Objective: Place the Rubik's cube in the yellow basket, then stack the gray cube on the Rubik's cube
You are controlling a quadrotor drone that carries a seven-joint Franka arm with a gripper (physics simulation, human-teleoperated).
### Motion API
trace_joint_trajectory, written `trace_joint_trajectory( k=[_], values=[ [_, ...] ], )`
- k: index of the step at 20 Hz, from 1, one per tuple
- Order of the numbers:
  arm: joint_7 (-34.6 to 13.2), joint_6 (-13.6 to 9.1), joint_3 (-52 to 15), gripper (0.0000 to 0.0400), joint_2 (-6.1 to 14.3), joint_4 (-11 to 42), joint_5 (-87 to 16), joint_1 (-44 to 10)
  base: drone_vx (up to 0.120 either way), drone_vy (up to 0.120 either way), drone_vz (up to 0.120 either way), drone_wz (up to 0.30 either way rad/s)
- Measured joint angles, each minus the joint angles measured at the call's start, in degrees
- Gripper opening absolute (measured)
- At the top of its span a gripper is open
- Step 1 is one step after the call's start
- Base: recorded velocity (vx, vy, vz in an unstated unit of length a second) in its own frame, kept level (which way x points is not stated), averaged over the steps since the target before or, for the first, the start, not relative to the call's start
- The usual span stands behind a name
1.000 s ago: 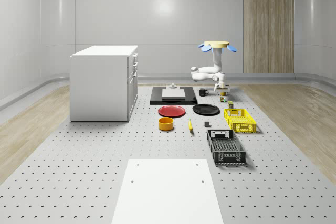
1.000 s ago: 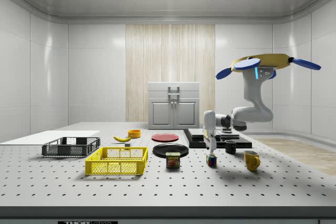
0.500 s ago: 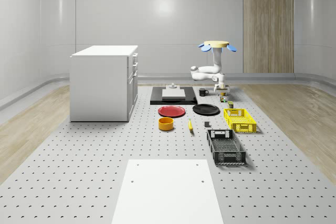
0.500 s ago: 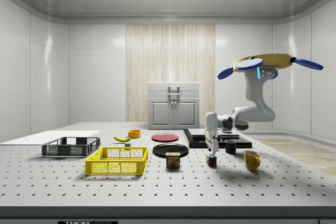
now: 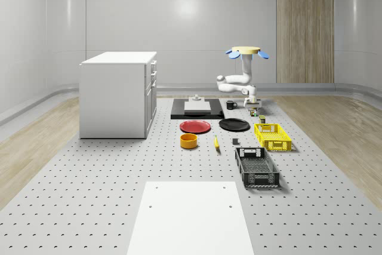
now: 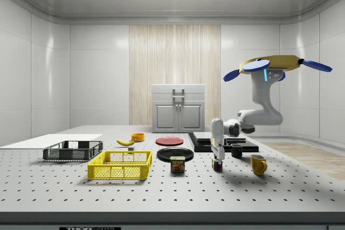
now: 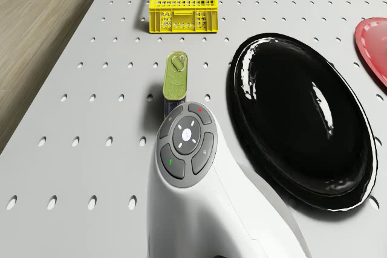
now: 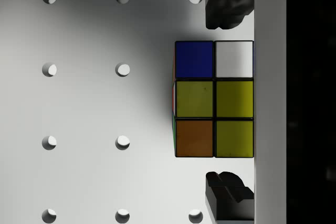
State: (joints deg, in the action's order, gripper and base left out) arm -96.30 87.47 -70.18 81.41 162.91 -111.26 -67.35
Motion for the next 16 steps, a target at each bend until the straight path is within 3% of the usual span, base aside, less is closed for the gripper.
trace_joint_trajectory(
  k=[11,16],
  values=[
    [0.05,1.68,1.87,0.0400,0.36,-2.12,-1.72,-1.68,0.000,0.000,0.000,0.000],
    [0.18,2.07,2.11,0.0350,0.61,-2.33,-1.88,-1.72,0.000,0.000,0.000,0.000]
  ],
)
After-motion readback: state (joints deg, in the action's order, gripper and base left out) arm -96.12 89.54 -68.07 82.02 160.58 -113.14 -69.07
